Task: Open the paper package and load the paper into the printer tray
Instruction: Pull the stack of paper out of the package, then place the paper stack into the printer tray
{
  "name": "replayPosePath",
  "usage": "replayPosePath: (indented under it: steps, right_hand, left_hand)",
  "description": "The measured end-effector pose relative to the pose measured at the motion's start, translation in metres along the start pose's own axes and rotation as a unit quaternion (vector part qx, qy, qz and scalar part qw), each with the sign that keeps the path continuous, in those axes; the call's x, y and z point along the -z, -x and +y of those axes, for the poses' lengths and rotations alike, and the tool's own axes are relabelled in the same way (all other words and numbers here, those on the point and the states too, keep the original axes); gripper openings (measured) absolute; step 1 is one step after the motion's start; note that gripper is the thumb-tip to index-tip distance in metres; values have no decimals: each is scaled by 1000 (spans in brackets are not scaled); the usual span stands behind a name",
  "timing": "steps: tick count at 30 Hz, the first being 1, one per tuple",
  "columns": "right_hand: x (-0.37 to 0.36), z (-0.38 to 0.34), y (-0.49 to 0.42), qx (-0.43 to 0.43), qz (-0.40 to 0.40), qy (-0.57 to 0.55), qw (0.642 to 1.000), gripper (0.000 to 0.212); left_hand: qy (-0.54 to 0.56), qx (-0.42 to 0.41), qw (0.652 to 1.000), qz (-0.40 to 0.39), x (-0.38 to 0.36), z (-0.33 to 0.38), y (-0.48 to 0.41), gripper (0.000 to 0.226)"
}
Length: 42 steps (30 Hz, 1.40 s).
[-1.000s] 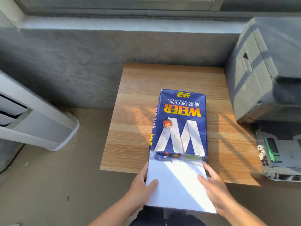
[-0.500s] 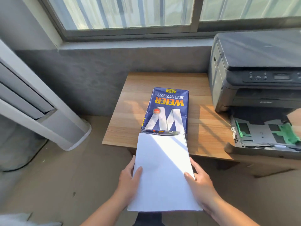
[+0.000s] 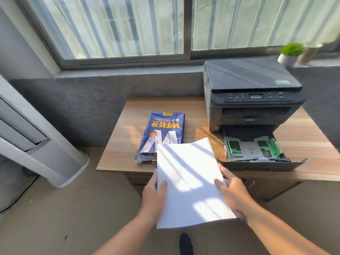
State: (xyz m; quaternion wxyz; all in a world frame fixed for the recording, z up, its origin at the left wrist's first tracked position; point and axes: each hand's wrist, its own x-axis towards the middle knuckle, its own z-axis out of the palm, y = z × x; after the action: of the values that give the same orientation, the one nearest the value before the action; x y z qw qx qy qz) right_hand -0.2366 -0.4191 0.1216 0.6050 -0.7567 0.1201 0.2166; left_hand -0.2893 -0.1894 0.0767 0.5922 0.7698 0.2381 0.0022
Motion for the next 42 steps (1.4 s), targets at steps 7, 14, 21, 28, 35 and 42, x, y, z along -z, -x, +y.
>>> replayPosePath:
  steps: [7, 14, 21, 28, 35, 42]
  right_hand:
    - [139, -8, -33, -24, 158, 60, 985, 51]
    - [198, -16, -80, -53, 198, 87, 975, 48]
    - [244, 4, -140, -73, 137, 65, 986, 52]
    - [284, 68, -221, -96, 86, 104, 986, 56]
    - [288, 56, -233, -159, 90, 81, 980, 55]
    - [291, 78, -256, -194, 100, 91, 972, 54]
  left_hand:
    - [-30, -21, 993, -112, -164, 64, -56, 48]
    - [-71, 38, 980, -181, -249, 80, -102, 43]
    - [-122, 81, 976, -162, -289, 86, -130, 59]
    - [-145, 87, 980, -108, -329, 34, -161, 54]
    - [-146, 63, 986, -46, -345, 44, -156, 57]
    - [-207, 130, 966, -78, -346, 69, -164, 55]
